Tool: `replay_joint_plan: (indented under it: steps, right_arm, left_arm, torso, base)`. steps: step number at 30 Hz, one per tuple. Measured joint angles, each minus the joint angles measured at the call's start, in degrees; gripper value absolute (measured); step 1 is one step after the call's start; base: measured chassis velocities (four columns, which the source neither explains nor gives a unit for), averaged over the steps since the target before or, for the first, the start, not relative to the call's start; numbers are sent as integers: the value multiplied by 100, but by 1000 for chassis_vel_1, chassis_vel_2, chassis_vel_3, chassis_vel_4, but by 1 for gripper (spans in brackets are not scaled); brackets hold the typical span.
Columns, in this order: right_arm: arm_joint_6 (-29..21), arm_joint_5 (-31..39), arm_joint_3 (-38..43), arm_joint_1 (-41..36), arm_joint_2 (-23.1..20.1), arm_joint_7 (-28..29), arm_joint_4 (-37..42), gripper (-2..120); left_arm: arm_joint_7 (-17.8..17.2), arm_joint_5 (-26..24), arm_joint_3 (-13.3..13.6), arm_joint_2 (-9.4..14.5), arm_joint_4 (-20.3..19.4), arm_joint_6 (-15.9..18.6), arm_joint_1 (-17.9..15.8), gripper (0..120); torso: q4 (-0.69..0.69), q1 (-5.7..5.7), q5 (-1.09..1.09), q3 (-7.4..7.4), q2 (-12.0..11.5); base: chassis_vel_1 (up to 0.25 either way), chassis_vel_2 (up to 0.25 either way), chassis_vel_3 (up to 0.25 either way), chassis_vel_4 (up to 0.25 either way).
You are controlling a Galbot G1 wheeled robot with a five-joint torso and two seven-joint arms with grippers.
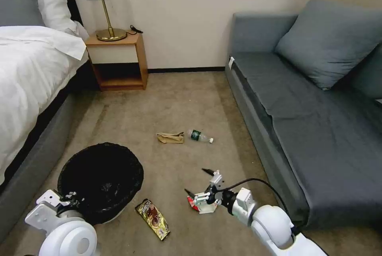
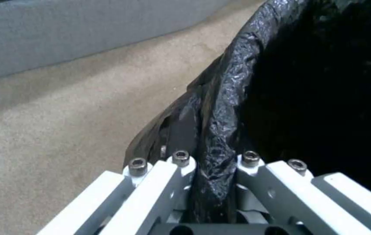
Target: Pick up the trash bin, then pick up the garbage on the floor and place it into the trash bin.
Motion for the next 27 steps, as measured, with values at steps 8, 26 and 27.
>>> replay_joint_plan:
  steps: [8,26,27]
  right_arm:
    - [-321,275,-1445,1102,-393,-197,-515,100]
    - [-446,713,-3935,2972,718,-90,-2474,100]
    - [-444,732,-4050,3077,781,-72,-2581,100]
  left_arm:
    - [6,114,120,-105,67,-8,-12,0]
    - [8,224,-8,-161,76,-22,7,0]
    - [8,224,-7,-170,71,-22,8,0]
  torso:
    - [-1,0,0,0,0]
    - [0,0,-2,1,0]
    - [0,0,-2,1,0]
  base:
    - [0,0,0,0]
    - [0,0,0,0]
    - [0,0,0,0]
